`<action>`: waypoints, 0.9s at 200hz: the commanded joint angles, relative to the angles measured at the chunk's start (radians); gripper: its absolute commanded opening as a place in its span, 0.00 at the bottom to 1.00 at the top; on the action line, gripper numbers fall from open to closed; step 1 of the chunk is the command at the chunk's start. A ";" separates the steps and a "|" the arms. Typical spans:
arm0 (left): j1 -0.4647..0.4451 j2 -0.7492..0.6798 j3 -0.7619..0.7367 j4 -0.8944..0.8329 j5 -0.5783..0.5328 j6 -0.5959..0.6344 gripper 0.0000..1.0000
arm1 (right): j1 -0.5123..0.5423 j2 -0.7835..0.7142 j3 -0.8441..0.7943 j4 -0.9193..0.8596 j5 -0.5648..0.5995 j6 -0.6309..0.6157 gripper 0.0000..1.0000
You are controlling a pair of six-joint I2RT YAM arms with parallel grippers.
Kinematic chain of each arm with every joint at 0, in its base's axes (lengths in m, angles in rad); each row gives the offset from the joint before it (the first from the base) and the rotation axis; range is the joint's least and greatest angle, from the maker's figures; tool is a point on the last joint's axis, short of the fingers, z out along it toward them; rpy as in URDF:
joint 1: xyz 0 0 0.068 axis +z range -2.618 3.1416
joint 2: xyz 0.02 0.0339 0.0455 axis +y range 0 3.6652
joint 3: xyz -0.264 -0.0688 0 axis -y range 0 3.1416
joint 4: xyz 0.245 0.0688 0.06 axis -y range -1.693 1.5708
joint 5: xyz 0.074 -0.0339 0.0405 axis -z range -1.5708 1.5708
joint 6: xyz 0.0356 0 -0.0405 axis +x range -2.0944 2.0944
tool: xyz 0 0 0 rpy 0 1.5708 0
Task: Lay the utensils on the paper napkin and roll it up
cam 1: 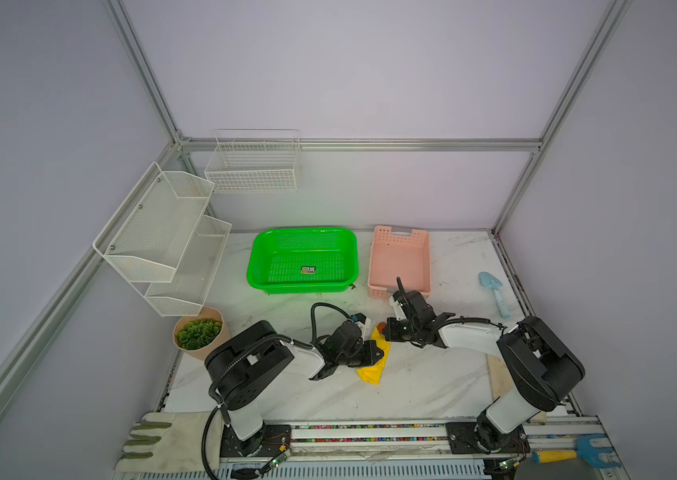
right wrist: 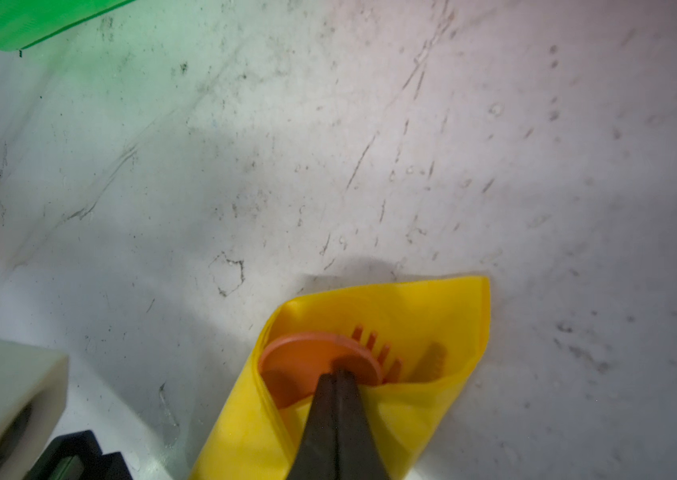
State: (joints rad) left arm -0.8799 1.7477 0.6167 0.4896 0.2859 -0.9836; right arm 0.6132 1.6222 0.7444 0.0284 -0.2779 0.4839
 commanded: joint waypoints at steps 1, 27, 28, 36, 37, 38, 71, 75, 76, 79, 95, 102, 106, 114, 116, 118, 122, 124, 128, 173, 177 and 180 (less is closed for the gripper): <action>-0.009 -0.029 -0.010 -0.041 -0.003 0.021 0.00 | -0.001 0.015 0.001 -0.013 0.007 -0.014 0.04; -0.008 -0.047 0.009 -0.074 -0.004 0.039 0.00 | -0.001 0.007 -0.007 -0.018 0.011 -0.010 0.04; -0.008 -0.049 0.010 -0.075 -0.005 0.040 0.00 | -0.001 0.007 -0.007 -0.018 0.011 -0.010 0.04; -0.010 -0.060 0.017 -0.091 -0.007 0.047 0.00 | -0.001 0.007 -0.009 -0.019 0.013 -0.010 0.04; -0.010 -0.062 0.018 -0.093 -0.008 0.048 0.00 | -0.001 0.007 -0.009 -0.019 0.013 -0.010 0.04; -0.010 -0.063 0.019 -0.095 -0.008 0.049 0.00 | -0.001 0.008 -0.009 -0.019 0.013 -0.010 0.04; -0.019 -0.119 0.067 -0.174 -0.025 0.087 0.00 | -0.001 0.008 -0.018 -0.019 0.013 -0.008 0.04; -0.019 -0.123 0.072 -0.180 -0.024 0.088 0.00 | -0.001 0.008 -0.019 -0.018 0.015 -0.008 0.04; -0.019 -0.124 0.074 -0.181 -0.025 0.089 0.00 | -0.001 0.009 -0.019 -0.018 0.015 -0.008 0.04; -0.020 -0.126 0.077 -0.183 -0.024 0.089 0.00 | -0.001 0.010 -0.020 -0.018 0.014 -0.008 0.04; -0.025 -0.131 0.091 -0.190 -0.021 0.091 0.00 | -0.001 0.016 -0.020 -0.016 0.011 -0.007 0.04; -0.028 -0.130 0.098 -0.193 -0.021 0.091 0.00 | -0.001 0.018 -0.020 -0.014 0.011 -0.007 0.04; -0.030 -0.127 0.102 -0.193 -0.021 0.090 0.00 | -0.001 0.018 -0.022 -0.012 0.009 -0.005 0.04; -0.033 -0.125 0.110 -0.194 -0.021 0.089 0.00 | -0.001 0.019 -0.022 -0.009 0.007 -0.005 0.04; -0.034 -0.123 0.112 -0.194 -0.021 0.089 0.00 | -0.001 0.019 -0.022 -0.009 0.007 -0.005 0.04; -0.035 -0.122 0.114 -0.194 -0.021 0.088 0.00 | -0.001 0.020 -0.022 -0.009 0.006 -0.005 0.04; -0.039 -0.120 0.117 -0.195 -0.020 0.086 0.00 | -0.001 0.021 -0.021 -0.009 0.006 -0.004 0.04; -0.039 -0.119 0.119 -0.194 -0.019 0.085 0.00 | -0.001 0.021 -0.020 -0.009 0.006 -0.004 0.04; -0.041 -0.116 0.123 -0.194 -0.018 0.085 0.00 | -0.001 0.022 -0.019 -0.010 0.005 -0.004 0.04; -0.063 -0.088 0.162 -0.187 -0.021 0.065 0.00 | -0.001 0.034 -0.011 -0.011 -0.004 -0.010 0.04; -0.065 -0.085 0.164 -0.184 -0.021 0.063 0.00 | -0.001 0.037 -0.011 -0.011 -0.007 -0.010 0.04; -0.066 -0.082 0.165 -0.182 -0.020 0.062 0.00 | -0.001 0.038 -0.011 -0.010 -0.008 -0.010 0.04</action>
State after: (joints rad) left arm -0.9337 1.6497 0.7055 0.2901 0.2638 -0.9230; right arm 0.6132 1.6276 0.7437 0.0399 -0.2844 0.4843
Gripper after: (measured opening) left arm 0.047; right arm 0.049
